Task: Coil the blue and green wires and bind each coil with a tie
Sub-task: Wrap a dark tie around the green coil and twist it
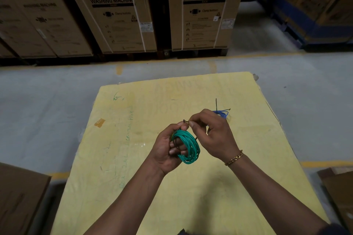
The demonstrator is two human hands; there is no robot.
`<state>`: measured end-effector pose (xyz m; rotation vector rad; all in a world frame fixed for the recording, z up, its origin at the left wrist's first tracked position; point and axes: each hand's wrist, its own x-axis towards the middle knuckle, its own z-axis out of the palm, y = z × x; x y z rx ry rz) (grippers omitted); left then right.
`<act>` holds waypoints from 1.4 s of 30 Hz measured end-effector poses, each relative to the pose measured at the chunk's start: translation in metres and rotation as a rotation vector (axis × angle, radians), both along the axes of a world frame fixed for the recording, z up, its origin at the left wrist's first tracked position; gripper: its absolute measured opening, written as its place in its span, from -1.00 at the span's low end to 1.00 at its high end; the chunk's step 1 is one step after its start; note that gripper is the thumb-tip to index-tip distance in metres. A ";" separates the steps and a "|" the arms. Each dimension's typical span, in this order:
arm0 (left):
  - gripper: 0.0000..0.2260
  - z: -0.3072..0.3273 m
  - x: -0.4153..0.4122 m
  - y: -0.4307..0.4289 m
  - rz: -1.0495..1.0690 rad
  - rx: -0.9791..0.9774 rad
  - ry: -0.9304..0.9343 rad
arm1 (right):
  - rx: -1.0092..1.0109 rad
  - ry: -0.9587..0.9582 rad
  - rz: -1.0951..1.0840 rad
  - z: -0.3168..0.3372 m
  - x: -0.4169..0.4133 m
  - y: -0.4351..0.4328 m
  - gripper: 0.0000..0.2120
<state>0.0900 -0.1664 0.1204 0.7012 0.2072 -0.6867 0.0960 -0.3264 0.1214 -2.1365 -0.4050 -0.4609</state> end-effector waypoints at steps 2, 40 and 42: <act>-0.73 0.002 -0.001 -0.001 0.004 0.010 0.005 | -0.017 -0.016 0.003 0.001 -0.002 0.002 -0.93; -0.90 0.029 -0.008 0.001 0.096 -0.019 0.016 | 0.139 0.316 0.246 0.040 0.005 -0.001 -0.83; -0.79 0.030 -0.008 0.002 0.050 0.004 0.012 | 0.143 0.338 0.265 0.042 0.007 -0.006 -0.87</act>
